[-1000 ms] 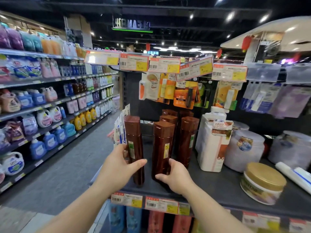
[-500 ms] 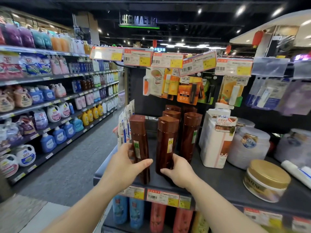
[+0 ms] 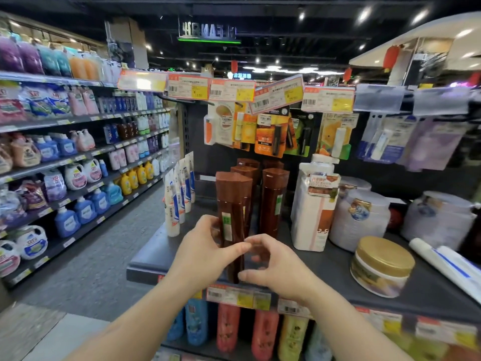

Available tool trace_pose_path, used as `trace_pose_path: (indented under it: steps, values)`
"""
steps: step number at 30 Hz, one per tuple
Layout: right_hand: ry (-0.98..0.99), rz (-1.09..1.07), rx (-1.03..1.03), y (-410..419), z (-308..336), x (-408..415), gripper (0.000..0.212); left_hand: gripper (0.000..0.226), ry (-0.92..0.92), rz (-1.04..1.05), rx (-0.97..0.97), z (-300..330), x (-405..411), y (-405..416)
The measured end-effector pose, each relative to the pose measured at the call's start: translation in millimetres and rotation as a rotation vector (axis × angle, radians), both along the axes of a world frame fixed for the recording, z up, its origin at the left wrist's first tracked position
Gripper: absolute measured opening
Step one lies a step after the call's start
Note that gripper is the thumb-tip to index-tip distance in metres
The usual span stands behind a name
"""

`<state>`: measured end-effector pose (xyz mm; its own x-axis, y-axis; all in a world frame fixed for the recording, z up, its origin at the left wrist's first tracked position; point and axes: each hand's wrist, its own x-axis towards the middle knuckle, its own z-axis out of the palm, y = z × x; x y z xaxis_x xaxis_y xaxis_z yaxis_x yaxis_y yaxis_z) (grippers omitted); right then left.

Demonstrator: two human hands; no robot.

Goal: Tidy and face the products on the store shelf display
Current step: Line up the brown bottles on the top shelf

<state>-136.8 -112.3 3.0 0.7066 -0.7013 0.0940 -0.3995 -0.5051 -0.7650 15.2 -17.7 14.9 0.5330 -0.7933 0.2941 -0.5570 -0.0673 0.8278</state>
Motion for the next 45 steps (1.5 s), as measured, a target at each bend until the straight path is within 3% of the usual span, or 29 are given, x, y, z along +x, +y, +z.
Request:
trace_pose_path:
  steps: [8, 13, 18, 22, 25, 30, 33, 45]
  values:
    - [-0.174, -0.149, -0.060, -11, 4, -39, 0.032, 0.061, -0.040, -0.019, -0.009, 2, -58, -39]
    - [-0.181, -0.187, 0.003, -47, -4, -46, 0.036, 0.031, -0.125, 0.078, -0.115, -5, -43, -35]
    - [-0.156, -0.152, 0.047, -65, -23, -24, 0.044, 0.032, -0.087, 0.272, -0.074, -26, -1, -24]
    - [-0.139, -0.110, 0.109, -71, -25, -9, 0.054, 0.076, -0.031, 0.233, 0.068, -38, 13, -33]
    - [-0.123, -0.101, 0.119, -72, -24, -7, 0.057, 0.091, 0.008, 0.188, 0.087, -41, 15, -43]
    - [-0.121, -0.144, 0.151, -72, -32, -8, 0.064, 0.077, 0.033, 0.075, 0.137, -42, 19, -61]
    - [-0.113, -0.158, 0.120, -71, -34, -6, 0.052, 0.064, 0.007, 0.048, 0.145, -43, 19, -66]
    - [-0.097, -0.176, 0.066, -73, -39, -3, 0.048, 0.061, -0.019, 0.005, 0.137, -46, 18, -73]
